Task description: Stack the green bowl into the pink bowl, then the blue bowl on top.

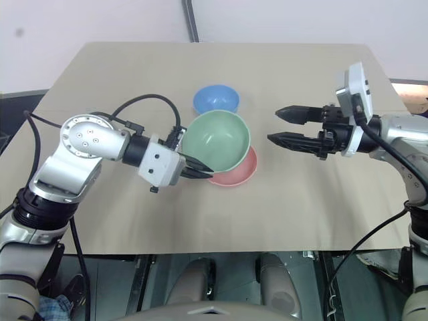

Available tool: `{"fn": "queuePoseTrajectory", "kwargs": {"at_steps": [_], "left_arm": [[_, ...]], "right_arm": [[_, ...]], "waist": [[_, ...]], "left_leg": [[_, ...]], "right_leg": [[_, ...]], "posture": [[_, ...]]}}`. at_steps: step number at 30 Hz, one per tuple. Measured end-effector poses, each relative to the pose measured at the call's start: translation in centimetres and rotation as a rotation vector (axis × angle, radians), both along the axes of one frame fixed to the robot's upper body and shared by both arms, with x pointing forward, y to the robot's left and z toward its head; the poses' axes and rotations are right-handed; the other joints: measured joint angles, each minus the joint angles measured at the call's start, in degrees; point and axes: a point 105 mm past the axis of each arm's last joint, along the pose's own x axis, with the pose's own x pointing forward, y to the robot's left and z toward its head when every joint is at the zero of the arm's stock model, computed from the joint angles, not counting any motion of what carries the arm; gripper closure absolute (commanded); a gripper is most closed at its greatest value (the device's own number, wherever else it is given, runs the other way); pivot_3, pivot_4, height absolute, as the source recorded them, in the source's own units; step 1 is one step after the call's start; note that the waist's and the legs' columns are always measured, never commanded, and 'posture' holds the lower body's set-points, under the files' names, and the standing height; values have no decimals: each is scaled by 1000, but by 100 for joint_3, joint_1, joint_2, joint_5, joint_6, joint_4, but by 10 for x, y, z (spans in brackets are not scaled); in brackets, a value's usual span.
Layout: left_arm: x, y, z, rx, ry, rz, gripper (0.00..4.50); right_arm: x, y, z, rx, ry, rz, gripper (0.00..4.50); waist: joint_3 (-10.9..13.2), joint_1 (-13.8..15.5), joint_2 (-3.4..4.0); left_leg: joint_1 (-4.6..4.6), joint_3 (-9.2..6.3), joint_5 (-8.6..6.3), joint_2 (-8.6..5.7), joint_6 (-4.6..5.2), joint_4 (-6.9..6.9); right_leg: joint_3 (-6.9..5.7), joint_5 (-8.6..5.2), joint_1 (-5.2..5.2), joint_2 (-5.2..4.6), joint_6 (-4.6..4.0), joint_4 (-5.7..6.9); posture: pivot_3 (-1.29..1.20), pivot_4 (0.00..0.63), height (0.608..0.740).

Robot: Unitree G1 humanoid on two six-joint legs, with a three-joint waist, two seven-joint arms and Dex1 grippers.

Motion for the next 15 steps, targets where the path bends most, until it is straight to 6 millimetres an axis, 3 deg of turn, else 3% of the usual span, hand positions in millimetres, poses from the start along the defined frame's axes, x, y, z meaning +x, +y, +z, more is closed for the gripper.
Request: {"fn": "queuePoseTrajectory", "kwargs": {"at_steps": [9, 10, 12, 15], "left_arm": [[2, 1, -6, 3, 1, -17, 4438], [2, 0, -6, -3, 1, -22, 3746], [2, -2, -6, -13, -2, -30, 3069], [4, -3, -7, -24, 0, -31, 1554]], "right_arm": [[0, -2, 1, -6, 0, -15, 1286], [0, -2, 0, -6, 1, -15, 1286], [0, -2, 0, -4, 3, -16, 1286], [0, -2, 0, -2, 5, -15, 1286]], "waist": [[0, 2, 0], [0, 3, 0], [0, 5, 0], [0, 4, 0]], "left_leg": [[0, 0, 0, 0, 0, 1], [0, 0, 0, 0, 0, 1], [0, 0, 0, 0, 0, 2], [0, 0, 0, 0, 0, 2]], "right_leg": [[0, 0, 0, 0, 0, 0], [0, 0, 0, 0, 0, 0], [0, 0, 0, 0, 0, 1], [0, 0, 0, 0, 0, 1]], "posture": [[0, 150, 740], [0, 150, 740], [0, 150, 740], [0, 150, 740]]}}
